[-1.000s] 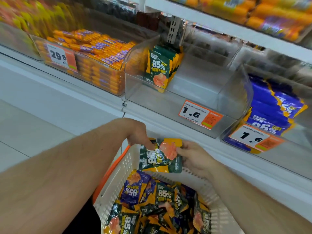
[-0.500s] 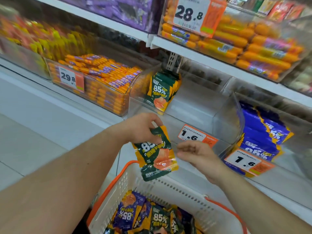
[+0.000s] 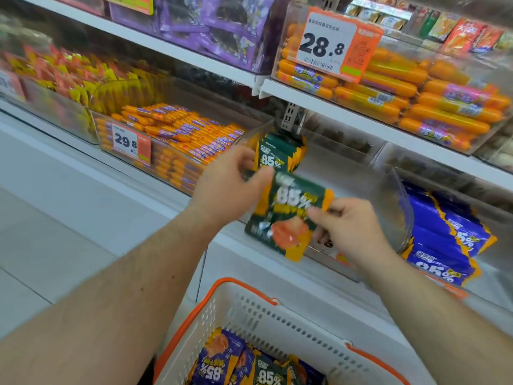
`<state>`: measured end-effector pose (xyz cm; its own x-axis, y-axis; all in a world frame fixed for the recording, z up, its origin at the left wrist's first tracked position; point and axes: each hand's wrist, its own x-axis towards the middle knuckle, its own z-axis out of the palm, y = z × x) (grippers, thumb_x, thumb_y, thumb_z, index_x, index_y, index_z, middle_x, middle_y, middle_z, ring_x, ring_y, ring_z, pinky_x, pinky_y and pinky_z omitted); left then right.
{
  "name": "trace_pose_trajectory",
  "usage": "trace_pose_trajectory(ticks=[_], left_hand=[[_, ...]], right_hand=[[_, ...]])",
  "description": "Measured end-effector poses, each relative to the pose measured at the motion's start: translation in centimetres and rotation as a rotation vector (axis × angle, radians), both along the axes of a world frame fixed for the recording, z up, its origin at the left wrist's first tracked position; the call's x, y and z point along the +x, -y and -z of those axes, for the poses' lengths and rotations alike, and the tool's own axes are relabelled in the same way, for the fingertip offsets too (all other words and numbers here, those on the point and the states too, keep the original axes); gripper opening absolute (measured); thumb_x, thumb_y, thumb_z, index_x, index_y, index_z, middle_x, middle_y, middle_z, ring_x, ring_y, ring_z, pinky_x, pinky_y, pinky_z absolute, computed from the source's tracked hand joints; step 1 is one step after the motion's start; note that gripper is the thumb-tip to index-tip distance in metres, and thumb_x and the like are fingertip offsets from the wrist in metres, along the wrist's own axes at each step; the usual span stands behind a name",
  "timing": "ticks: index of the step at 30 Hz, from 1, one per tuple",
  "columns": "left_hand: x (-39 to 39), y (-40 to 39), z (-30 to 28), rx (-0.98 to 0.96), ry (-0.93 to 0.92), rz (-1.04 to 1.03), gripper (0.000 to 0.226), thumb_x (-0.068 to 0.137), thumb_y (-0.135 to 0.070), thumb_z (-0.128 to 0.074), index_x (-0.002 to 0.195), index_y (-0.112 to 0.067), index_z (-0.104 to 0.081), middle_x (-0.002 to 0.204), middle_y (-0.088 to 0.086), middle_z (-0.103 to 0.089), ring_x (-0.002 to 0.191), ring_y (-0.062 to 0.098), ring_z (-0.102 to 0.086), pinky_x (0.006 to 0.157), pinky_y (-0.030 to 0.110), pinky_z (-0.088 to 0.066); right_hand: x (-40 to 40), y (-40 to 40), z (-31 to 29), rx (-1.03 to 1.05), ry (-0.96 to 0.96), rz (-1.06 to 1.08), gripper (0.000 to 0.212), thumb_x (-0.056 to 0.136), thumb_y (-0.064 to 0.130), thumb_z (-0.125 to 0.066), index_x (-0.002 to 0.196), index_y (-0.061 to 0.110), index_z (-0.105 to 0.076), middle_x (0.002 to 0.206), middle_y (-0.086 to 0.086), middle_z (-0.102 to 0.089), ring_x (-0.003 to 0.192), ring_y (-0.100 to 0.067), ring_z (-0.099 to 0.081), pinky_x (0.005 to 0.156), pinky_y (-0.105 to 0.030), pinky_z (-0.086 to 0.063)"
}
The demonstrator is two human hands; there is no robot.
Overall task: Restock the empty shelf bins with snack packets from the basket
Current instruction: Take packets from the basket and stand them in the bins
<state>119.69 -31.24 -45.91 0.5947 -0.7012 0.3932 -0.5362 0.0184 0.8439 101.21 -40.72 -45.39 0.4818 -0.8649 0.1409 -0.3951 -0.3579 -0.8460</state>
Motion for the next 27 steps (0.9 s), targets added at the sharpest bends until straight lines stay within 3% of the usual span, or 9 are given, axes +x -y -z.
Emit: trace_pose_trajectory(ticks=[2, 4, 6, 9, 13, 17, 21, 23, 27], left_hand=[[0.9, 0.2, -0.2, -0.059, -0.105, -0.159, 0.025, 0.091, -0.04, -0.06, 0.111, -0.027, -0.056, 0.099, -0.015, -0.061, 0.089, 0.006, -0.06, 0.083, 0.033, -0.05], [1.7, 0.6, 0.4, 0.027, -0.079, -0.252, 0.035, 0.089, -0.038, -0.06, 0.12, -0.021, -0.055, 0.113, -0.004, -0.059, 0.1, 0.019, -0.06, 0.09, 0.043, -0.05], [1.8, 1.1, 1.3, 0.172, 0.0, -0.275, 0.047, 0.086, -0.036, -0.063, 0.126, -0.014, -0.05, 0.126, 0.006, -0.053, 0.114, 0.027, -0.053, 0.095, 0.047, -0.047], [1.0, 1.6, 2.3, 0.353, 0.081, -0.282, 0.061, 0.082, -0.039, -0.067, 0.13, -0.011, -0.042, 0.135, 0.012, -0.039, 0.125, 0.033, -0.04, 0.098, 0.047, -0.038], [0.4, 2.1, 3.2, 0.494, 0.114, -0.289, 0.093, 0.076, -0.056, -0.069, 0.145, -0.013, -0.024, 0.157, 0.009, -0.01, 0.141, 0.034, -0.019, 0.111, 0.049, -0.024], [0.0, 2.8, 3.6, 0.496, 0.098, -0.284, 0.108, 0.074, -0.065, -0.068, 0.15, -0.013, -0.013, 0.16, 0.007, -0.001, 0.145, 0.033, -0.012, 0.113, 0.049, -0.02], [-0.4, 3.1, 3.9, 0.475, 0.099, -0.288, 0.112, 0.073, -0.066, -0.068, 0.151, -0.012, -0.008, 0.16, 0.005, -0.001, 0.146, 0.031, -0.01, 0.114, 0.049, -0.019], [-0.5, 3.2, 3.9, 0.476, 0.102, -0.289, 0.113, 0.075, -0.065, -0.067, 0.152, -0.011, -0.005, 0.161, 0.004, 0.0, 0.146, 0.03, -0.009, 0.114, 0.049, -0.019], [-0.8, 3.4, 3.9, 0.492, 0.105, -0.3, 0.116, 0.077, -0.066, -0.066, 0.152, -0.009, 0.001, 0.161, 0.005, 0.003, 0.147, 0.029, -0.007, 0.114, 0.048, -0.019]], right_hand=[[0.4, 0.9, -1.7, -0.15, 0.086, 0.091, 0.033, 0.088, 0.014, -0.071, 0.056, 0.019, -0.065, 0.049, -0.007, -0.064, 0.042, -0.01, -0.056, 0.058, -0.033, -0.05], [1.0, 1.8, -3.1, -0.293, 0.132, 0.158, 0.03, 0.088, 0.018, -0.07, 0.059, 0.024, -0.066, 0.05, 0.002, -0.064, 0.047, -0.006, -0.061, 0.062, -0.032, -0.054], [2.2, 2.9, -3.8, -0.412, 0.091, 0.198, 0.027, 0.088, 0.027, -0.069, 0.061, 0.021, -0.069, 0.054, 0.004, -0.067, 0.059, -0.011, -0.067, 0.069, -0.035, -0.057], [4.8, 5.3, -3.3, -0.483, -0.077, 0.18, 0.032, 0.088, 0.031, -0.067, 0.066, 0.009, -0.071, 0.064, -0.011, -0.069, 0.071, -0.026, -0.067, 0.074, -0.041, -0.054], [8.3, 8.3, -1.2, -0.346, -0.222, 0.163, 0.043, 0.087, 0.033, -0.069, 0.063, -0.001, -0.064, 0.07, -0.021, -0.069, 0.076, -0.032, -0.068, 0.074, -0.045, -0.056], [10.8, 9.5, 0.5, -0.214, -0.275, 0.175, 0.054, 0.084, 0.029, -0.075, 0.047, 0.016, -0.037, 0.06, -0.016, -0.054, 0.08, -0.034, -0.071, 0.073, -0.052, -0.057], [12.7, 10.5, 1.8, -0.075, -0.267, 0.177, 0.033, 0.083, 0.026, -0.073, 0.06, 0.011, -0.055, 0.082, -0.012, -0.071, 0.083, -0.033, -0.072, 0.075, -0.051, -0.059], [13.1, 10.8, 2.2, -0.005, -0.241, 0.211, 0.028, 0.083, 0.025, -0.074, 0.068, 0.011, -0.054, 0.09, -0.013, -0.072, 0.083, -0.031, -0.072, 0.077, -0.048, -0.06], [13.0, 10.3, 1.9, 0.051, -0.309, 0.251, 0.029, 0.09, 0.031, -0.068, 0.075, 0.01, -0.054, 0.074, -0.01, -0.074, 0.075, -0.025, -0.075, 0.08, -0.041, -0.061]])
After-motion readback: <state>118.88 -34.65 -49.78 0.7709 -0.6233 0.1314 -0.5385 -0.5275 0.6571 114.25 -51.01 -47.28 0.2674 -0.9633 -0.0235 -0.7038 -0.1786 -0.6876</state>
